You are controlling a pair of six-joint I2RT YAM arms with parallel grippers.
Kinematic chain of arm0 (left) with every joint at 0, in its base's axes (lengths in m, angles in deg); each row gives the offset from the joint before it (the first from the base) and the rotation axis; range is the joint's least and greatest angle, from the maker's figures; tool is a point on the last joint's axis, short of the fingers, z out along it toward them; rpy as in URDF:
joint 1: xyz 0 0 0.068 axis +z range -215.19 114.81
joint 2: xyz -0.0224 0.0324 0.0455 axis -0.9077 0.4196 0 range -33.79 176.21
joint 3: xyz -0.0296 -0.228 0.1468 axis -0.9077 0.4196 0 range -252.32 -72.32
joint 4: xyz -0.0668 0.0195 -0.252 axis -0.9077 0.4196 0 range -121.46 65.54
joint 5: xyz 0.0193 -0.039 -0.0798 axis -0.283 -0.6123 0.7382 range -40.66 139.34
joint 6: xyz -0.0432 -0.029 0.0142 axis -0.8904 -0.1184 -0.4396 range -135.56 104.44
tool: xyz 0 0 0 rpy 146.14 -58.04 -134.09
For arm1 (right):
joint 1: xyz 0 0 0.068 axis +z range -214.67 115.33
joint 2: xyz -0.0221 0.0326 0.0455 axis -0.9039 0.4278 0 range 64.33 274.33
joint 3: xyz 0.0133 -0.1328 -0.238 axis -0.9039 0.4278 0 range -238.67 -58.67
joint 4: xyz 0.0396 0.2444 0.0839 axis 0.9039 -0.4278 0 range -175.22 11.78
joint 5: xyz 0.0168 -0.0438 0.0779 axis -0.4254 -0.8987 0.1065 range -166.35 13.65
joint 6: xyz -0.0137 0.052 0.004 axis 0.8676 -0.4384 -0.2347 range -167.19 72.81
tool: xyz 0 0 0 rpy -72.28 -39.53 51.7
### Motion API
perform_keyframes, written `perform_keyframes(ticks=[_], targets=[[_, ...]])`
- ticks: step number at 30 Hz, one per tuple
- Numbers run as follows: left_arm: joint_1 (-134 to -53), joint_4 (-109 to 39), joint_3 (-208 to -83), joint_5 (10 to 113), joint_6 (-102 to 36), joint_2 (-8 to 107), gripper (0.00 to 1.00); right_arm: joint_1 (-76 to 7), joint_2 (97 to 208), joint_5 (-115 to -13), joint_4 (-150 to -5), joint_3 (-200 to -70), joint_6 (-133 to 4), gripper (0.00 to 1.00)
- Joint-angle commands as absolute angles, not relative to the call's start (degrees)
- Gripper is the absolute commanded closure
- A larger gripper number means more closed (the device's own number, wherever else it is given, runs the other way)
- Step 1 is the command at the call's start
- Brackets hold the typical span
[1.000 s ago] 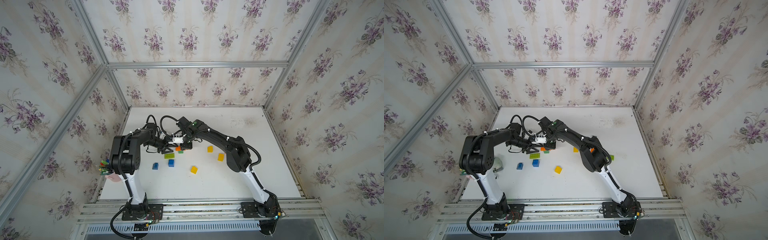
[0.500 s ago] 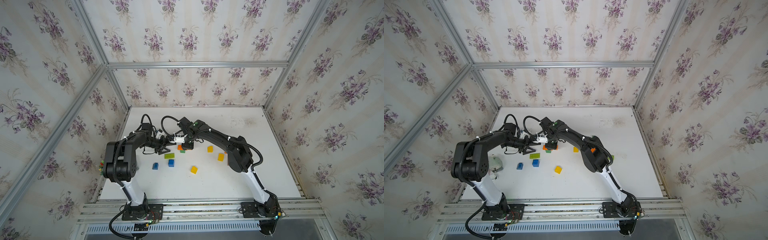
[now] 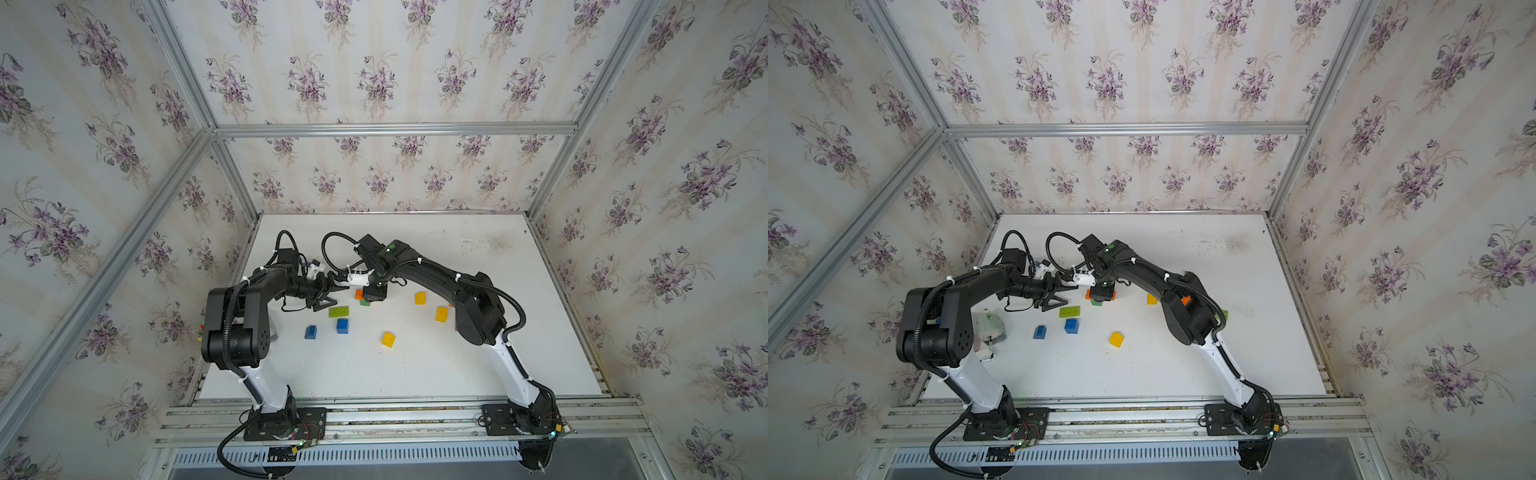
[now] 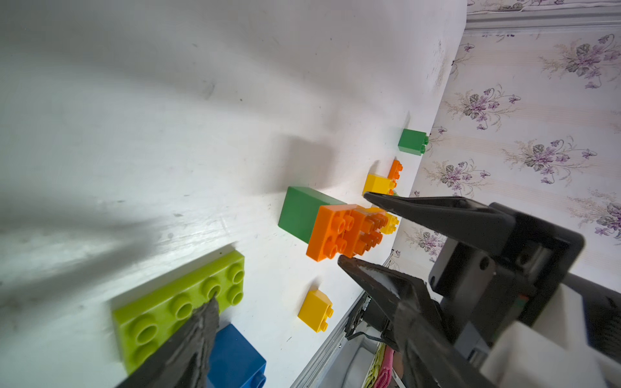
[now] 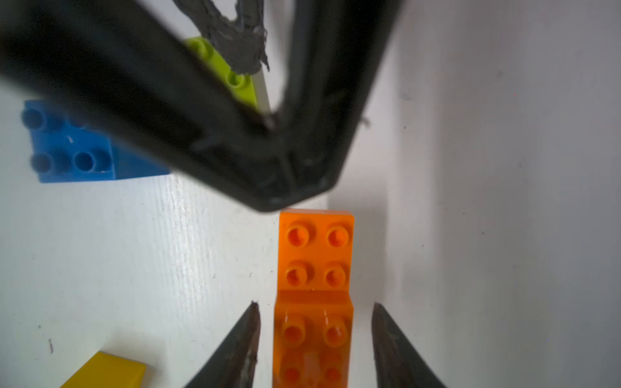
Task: Assemble a fork with lego
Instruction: Assemble the lego brick with the lego brick, then pick up the lego brick from the center of the board.
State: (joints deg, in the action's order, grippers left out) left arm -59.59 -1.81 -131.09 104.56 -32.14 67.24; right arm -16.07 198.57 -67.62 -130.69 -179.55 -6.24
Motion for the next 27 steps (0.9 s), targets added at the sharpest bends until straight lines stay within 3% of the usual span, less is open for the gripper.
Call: perform_keyframes(ticks=[1,11,27], targets=[[-59.1,-2.4,-130.7,104.4,-32.5,66.2,0.15,-15.9,196.5,-65.2,-129.9,-179.5,-5.9,0.46],[-54.1,0.2,-126.7,100.6,-35.0,59.4,0.15,-14.2,193.4,-61.6,-121.0,-175.7,-4.2,0.46],[-47.3,1.1,-123.5,100.7,-34.7,57.1,0.14,-11.1,200.1,-59.7,-116.1,-175.9,-4.6,0.47]])
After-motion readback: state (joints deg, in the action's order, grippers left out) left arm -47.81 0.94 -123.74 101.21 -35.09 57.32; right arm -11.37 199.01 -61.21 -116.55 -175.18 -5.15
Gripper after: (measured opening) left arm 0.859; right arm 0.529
